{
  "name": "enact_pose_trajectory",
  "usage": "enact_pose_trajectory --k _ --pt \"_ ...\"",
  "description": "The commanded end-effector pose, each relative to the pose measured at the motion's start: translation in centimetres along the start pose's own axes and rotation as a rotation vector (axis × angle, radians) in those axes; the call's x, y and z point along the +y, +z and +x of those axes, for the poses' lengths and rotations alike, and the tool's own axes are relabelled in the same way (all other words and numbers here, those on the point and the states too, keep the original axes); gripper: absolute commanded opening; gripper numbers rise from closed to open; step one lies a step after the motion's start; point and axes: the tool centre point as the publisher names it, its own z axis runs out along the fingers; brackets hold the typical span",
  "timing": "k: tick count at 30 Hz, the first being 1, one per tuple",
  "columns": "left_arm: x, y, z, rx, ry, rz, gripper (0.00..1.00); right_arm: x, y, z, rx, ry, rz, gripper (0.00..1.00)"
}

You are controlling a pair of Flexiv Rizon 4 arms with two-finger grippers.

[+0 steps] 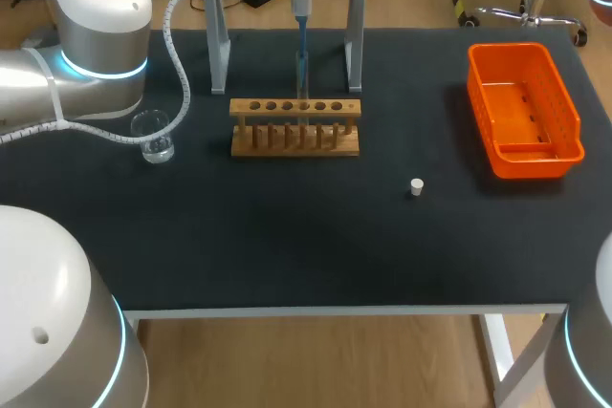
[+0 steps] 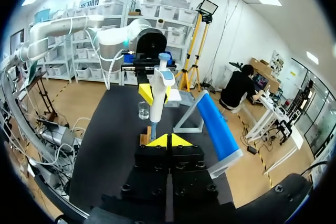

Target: Invert the test tube, pick up the pipette, mount the tip to pipette, aspirate from beaker and dispense into the tube, eject the tip, return the pipette, and cap with the stopper.

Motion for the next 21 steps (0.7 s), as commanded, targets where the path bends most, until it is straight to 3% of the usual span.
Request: enact_pose_trajectory --k 1,9,21 --pt "-0.1 0.0 0.0 -0.002 -0.001 -0.002 0.00 0.0 -0.2 0.0 0.003 0.001 0.005 0.00" --pt "-0.1 0.0 0.0 -0.002 -0.001 -0.002 0.00 0.0 -0.2 0.0 0.003 0.001 0.005 0.00" --pt "-0.1 0.0 0.0 -0.002 -0.001 -0.002 0.00 3.3 -2.0 0.9 0.045 0.056 0.025 0.00"
